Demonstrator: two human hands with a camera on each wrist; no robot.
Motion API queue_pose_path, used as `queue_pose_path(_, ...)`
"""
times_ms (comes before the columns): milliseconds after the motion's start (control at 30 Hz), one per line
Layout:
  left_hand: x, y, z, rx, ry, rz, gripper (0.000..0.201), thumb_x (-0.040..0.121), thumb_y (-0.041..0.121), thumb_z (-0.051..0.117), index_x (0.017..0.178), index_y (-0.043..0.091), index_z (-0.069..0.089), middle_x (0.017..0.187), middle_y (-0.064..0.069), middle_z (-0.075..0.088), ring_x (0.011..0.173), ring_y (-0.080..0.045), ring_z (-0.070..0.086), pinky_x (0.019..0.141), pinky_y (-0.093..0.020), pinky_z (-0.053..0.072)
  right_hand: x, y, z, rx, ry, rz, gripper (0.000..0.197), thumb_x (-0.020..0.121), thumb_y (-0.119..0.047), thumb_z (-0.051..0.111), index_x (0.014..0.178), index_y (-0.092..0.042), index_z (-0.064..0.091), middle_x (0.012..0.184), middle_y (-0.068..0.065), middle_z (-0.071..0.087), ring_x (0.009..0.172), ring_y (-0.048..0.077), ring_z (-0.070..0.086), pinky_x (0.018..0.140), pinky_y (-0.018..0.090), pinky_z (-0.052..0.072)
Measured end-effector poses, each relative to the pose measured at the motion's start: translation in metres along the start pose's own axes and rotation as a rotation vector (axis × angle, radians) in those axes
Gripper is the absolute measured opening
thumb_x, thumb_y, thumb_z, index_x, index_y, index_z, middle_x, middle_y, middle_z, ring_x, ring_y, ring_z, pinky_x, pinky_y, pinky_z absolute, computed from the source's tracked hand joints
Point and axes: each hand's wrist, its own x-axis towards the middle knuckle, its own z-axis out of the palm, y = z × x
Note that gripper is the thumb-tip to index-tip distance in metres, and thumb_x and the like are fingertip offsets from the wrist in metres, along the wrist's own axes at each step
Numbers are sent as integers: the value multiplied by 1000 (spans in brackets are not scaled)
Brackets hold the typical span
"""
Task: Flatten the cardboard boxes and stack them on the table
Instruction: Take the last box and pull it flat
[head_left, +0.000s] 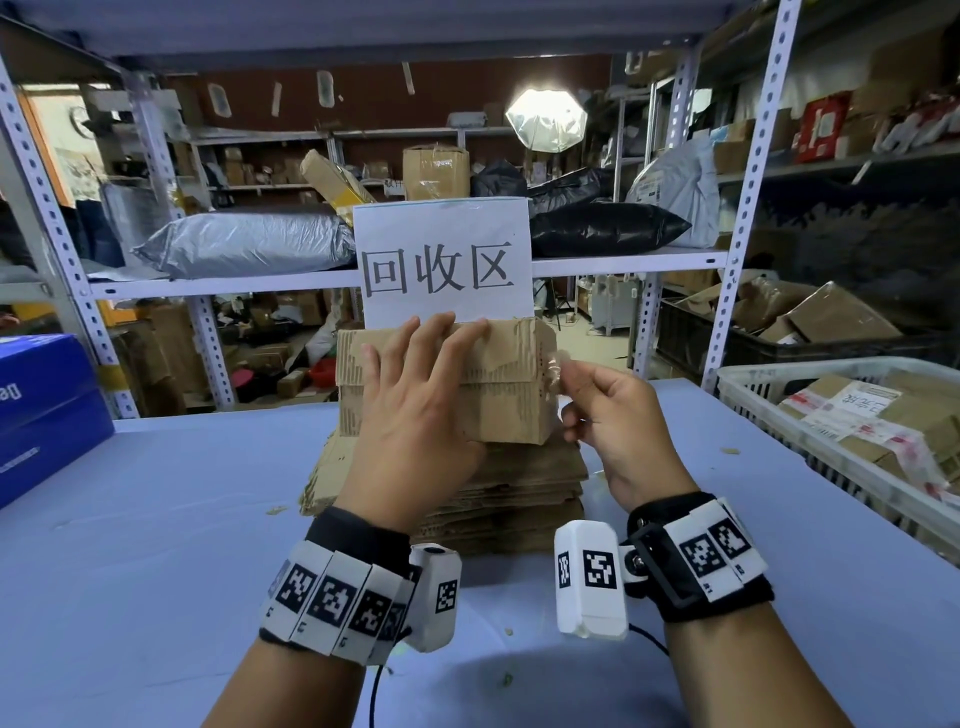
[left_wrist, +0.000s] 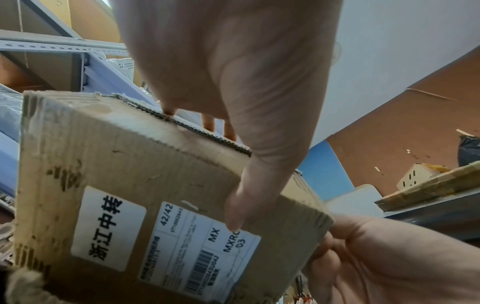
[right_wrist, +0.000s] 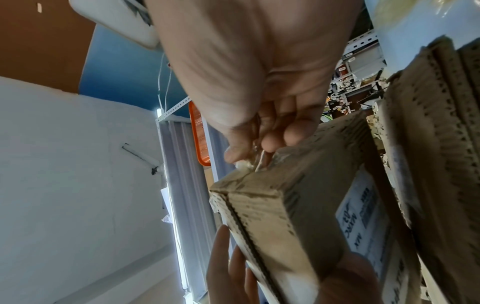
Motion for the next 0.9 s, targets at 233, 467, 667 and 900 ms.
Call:
queue_pose_path(233, 0, -1, -1, -14, 0, -12, 101, 66, 19, 80, 153, 31, 31, 157, 1, 31, 151, -31, 18, 119, -64, 20, 1, 1, 1, 109, -37, 127, 32, 107, -24, 43, 119, -3, 65, 84, 3, 68, 53, 11, 49, 48, 25, 41)
queue_pose_path(467, -1, -1, -1, -21, -8, -4, 102, 66, 18, 80, 153, 33, 30, 157, 4, 30, 152, -28, 17, 120, -63, 18, -5, 2, 6, 53, -108, 64, 60, 89, -50, 62, 127, -3, 58, 88, 3, 57, 64, 10, 49, 54, 28, 42)
queue_pose_path(667, -2, -2, 0, -42, -3, -5, 102, 67, 16, 81, 153, 33, 30, 157, 5, 30, 153, -26, 16, 120, -63, 18, -4, 6, 5, 49, -8, 24, 31, 100, -19, 56, 125, -2, 65, 96, 10, 63, 72, 14, 53, 54, 23, 46)
queue_pose_path(900, -1, -2, -3, -55, 0, -11, 100, 67, 14, 79, 153, 31, 31, 157, 4, 31, 152, -28, 17, 119, -63, 18, -3, 6, 1, 105, 32, 14, 38, 99, -18, 59, 133, -3, 55, 93, 5, 71, 61, 14, 61, 52, 22, 47)
